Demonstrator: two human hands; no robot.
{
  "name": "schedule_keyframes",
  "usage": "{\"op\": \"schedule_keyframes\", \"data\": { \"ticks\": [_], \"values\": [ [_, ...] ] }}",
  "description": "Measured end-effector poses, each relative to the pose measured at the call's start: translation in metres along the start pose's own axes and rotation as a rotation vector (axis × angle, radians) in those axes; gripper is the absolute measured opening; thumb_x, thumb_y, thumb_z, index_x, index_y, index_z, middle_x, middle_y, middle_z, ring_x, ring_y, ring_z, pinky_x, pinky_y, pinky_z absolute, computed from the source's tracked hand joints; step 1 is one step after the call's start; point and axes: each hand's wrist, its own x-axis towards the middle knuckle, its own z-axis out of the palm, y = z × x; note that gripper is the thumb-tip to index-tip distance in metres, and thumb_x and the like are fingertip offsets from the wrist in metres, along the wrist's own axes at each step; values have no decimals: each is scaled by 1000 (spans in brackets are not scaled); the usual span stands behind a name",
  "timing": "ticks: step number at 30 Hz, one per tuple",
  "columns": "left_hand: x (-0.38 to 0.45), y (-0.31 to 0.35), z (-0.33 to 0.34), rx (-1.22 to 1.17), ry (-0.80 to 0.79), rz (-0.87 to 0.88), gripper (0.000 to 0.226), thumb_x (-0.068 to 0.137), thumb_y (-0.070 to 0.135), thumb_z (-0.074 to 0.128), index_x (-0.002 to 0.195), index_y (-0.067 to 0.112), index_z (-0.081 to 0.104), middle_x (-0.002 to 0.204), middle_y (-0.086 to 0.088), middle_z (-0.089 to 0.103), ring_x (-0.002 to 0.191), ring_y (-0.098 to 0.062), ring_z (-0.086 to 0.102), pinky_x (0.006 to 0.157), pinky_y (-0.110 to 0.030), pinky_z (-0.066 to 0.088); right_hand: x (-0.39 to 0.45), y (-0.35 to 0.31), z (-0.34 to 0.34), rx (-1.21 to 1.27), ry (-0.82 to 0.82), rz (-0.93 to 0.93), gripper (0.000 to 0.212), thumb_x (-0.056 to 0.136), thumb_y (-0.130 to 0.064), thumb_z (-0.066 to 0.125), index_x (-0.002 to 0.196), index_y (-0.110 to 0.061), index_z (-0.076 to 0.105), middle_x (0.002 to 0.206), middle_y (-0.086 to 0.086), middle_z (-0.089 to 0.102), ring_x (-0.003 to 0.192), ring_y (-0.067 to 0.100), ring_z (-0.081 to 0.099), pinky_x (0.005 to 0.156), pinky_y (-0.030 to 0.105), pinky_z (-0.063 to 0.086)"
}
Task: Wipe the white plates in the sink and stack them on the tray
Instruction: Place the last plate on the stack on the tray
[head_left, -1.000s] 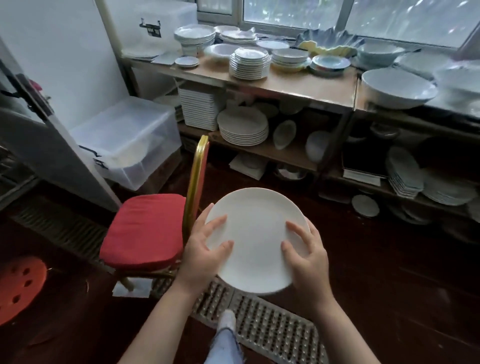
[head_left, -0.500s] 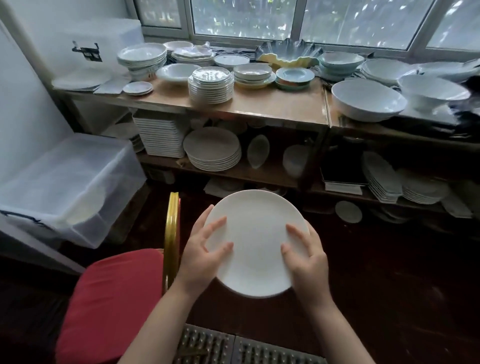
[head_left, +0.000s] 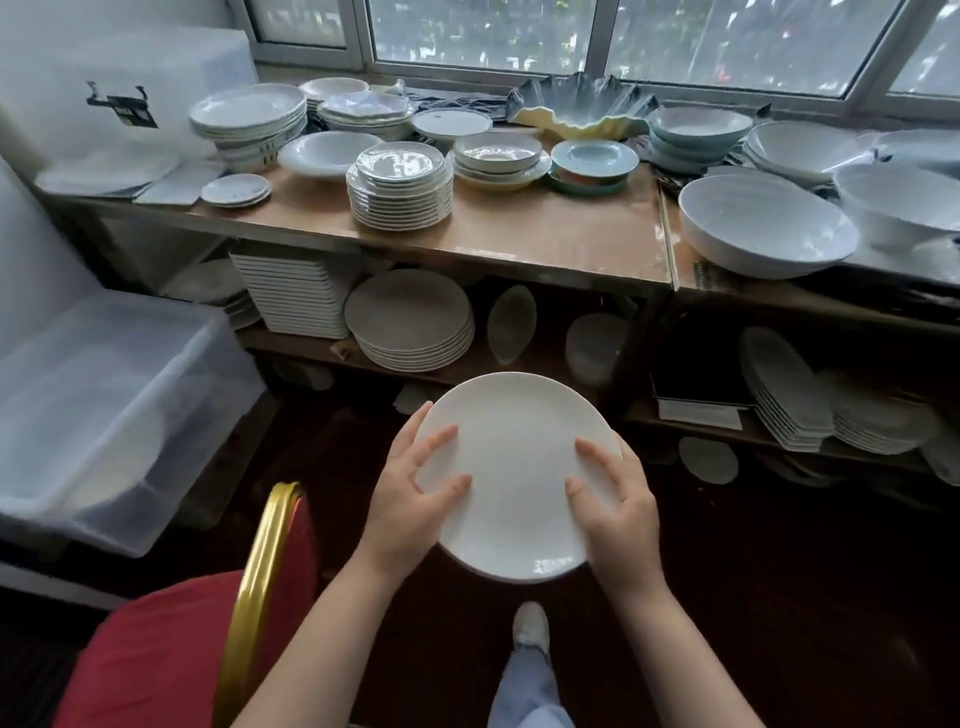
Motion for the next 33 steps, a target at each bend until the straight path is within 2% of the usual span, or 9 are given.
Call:
{"op": "schedule_keyframes", "data": {
  "ticks": [6,9,13,17,22,25,28,30,33],
  "values": [
    [102,9,41,-40,67,-14,48,85,4,75,120,34,64,149,26,33,139,5,33,103,-9,34,121,10,-5,-15,-41,-29,36,79,-22,64,114,-27,66,131,-21,48,121,-18,41,100,4,31],
    [147,14,61,-70,96,-13,48,85,3,76,118,36,65,148,29,33,139,6,35,107,-16,36,176,12,-10,-33,-62,-34,34,85,-12,69,115,-27,66,133,-16,50,121,-13,44,100,4,31],
    [204,21,82,-72,123,-19,46,84,5,77,119,34,66,149,29,34,139,3,36,110,-24,38,239,15,-13,-48,-84,-31,34,88,-5,69,119,-19,67,140,-6,49,128,5,45,106,19,36],
    [248,20,93,-61,120,-18,47,84,4,77,126,21,67,152,25,34,140,2,37,116,-35,38,281,17,-9,-25,-80,-22,32,85,-16,68,116,-25,66,132,-18,47,119,-8,46,94,-1,32],
    [291,16,99,-83,123,-37,47,84,1,76,124,22,67,152,28,34,138,5,39,116,-38,39,323,24,2,-25,-83,6,35,87,-2,67,117,-20,67,135,-14,48,114,-25,41,90,-5,29],
    [316,13,97,-65,119,-36,46,84,2,76,124,24,68,150,30,34,138,3,40,116,-37,38,344,24,12,-14,-83,23,36,87,-3,68,113,-28,66,138,-12,47,118,-17,45,92,-3,31],
    [349,8,95,-57,112,-34,46,84,0,76,124,21,68,151,26,35,138,2,40,116,-36,37,370,25,24,-19,-79,25,37,87,-3,68,112,-31,65,139,-10,49,124,-2,47,100,9,35],
    [372,7,94,-69,104,-30,46,83,2,76,124,20,68,151,24,36,137,2,40,117,-35,37,388,24,34,-20,-67,41,36,87,-3,67,115,-26,67,138,-9,50,123,-3,48,104,15,37],
    [411,3,88,-64,83,-8,47,81,5,78,124,20,68,150,23,37,135,7,40,117,-33,37,418,24,50,-32,-52,41,35,88,-2,67,119,-19,68,134,-9,51,114,-24,42,93,-3,32]
  ]
}}
